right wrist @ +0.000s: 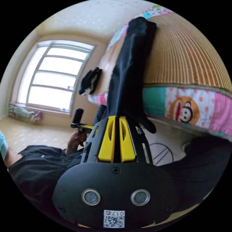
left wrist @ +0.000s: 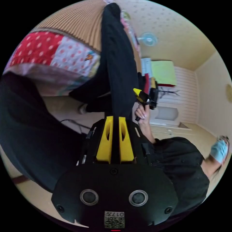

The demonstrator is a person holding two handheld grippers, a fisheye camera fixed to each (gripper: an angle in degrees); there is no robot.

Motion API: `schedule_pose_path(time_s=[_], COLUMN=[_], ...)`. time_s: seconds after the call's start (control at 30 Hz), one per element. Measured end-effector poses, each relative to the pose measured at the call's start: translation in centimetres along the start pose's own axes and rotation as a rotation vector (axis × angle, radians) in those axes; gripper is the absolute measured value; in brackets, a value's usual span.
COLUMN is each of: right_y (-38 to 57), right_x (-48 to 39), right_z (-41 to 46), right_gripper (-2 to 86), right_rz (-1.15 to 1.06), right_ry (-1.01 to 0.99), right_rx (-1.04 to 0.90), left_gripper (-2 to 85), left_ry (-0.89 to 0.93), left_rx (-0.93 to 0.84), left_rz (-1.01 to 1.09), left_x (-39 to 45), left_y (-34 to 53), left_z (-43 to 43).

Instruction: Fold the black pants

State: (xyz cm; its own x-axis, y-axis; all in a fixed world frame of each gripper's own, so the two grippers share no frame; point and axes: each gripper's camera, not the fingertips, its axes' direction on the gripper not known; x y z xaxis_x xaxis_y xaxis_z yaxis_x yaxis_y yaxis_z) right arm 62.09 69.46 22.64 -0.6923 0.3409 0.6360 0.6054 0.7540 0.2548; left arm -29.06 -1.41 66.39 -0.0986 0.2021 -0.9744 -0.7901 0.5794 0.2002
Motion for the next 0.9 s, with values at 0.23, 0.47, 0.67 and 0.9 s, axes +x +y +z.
schedule_pose_path(time_s=[0.23,0.47,0.67,0.9], right_y=[1.0,-6.9,-13.5,-17.9], right_x=[1.8,3.5,7.6,8.4], right_z=[-0.8,-4.6,-3.5,-2.3], right_gripper=[8.1,12.9,14.5,16.6], right_rz=[0.15,0.107,0.178,0.196], right_ry=[0.073,-0.006,-0.142,-0.263], right_rx=[0.082,0.146,0.096,0.044], left_gripper=[9.9,13.1,15.4,12.4], left_ry=[-0.053,0.014,-0.016,0.169], left_rx=[0.128,0.272,0.218,0.138], left_rz=[0.036,0.186,0.11,0.06], left_x=[0.5,1.0,-2.3,-6.9], left_y=[-1.1,-10.7,-18.8,-23.2], left_z=[1.4,-1.0,0.3,1.7])
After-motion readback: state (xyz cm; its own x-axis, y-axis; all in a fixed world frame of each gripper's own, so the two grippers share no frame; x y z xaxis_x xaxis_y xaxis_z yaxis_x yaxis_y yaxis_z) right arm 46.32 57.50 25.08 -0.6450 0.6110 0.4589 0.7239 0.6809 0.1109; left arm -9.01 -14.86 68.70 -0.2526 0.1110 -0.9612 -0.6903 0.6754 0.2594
